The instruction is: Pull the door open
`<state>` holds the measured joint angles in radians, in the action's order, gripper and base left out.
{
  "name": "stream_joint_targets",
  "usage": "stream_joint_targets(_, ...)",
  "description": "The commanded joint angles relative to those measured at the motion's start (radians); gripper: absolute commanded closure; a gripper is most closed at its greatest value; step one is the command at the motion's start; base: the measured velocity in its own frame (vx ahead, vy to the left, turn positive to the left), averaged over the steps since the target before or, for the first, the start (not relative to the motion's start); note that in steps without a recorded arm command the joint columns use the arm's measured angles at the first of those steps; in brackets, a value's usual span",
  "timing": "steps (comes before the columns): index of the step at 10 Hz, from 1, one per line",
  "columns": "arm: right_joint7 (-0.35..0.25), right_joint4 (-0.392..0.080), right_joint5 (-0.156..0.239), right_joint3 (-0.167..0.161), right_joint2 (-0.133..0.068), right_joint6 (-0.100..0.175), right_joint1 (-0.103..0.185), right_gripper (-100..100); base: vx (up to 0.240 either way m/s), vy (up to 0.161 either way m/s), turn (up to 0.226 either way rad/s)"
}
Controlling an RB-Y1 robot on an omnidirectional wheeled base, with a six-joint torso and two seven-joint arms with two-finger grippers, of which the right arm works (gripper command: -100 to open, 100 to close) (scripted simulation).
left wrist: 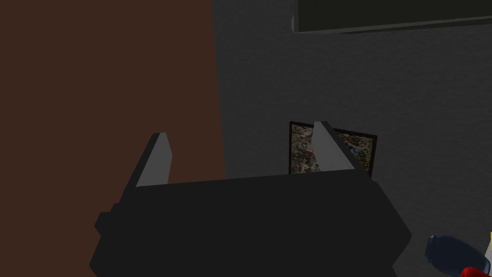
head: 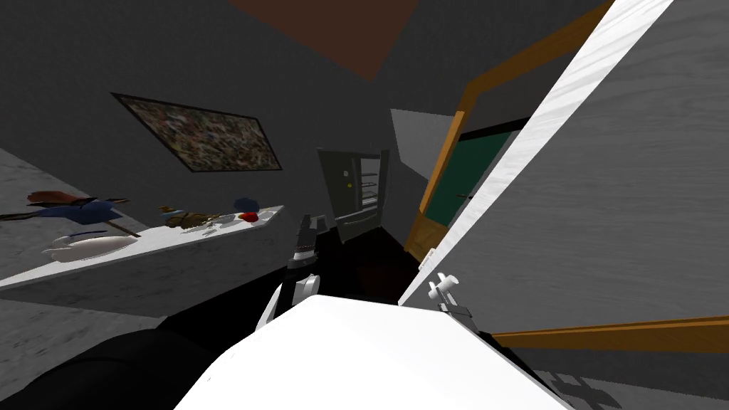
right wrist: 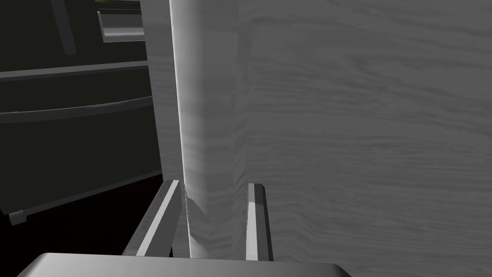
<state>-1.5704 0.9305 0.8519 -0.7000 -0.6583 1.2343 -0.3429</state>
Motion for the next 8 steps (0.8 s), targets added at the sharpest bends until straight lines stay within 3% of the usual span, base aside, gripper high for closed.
stream_joint_targets(1,0.0,0.0,0.0,0.0,0.0,0.0,0.0,100,-0.089,-0.006,0.02)
stream_joint_targets(8,-0.048,-0.052,-0.022,-0.032,-0.014,0.04,0.013,100,-0.182,-0.039,0.128)
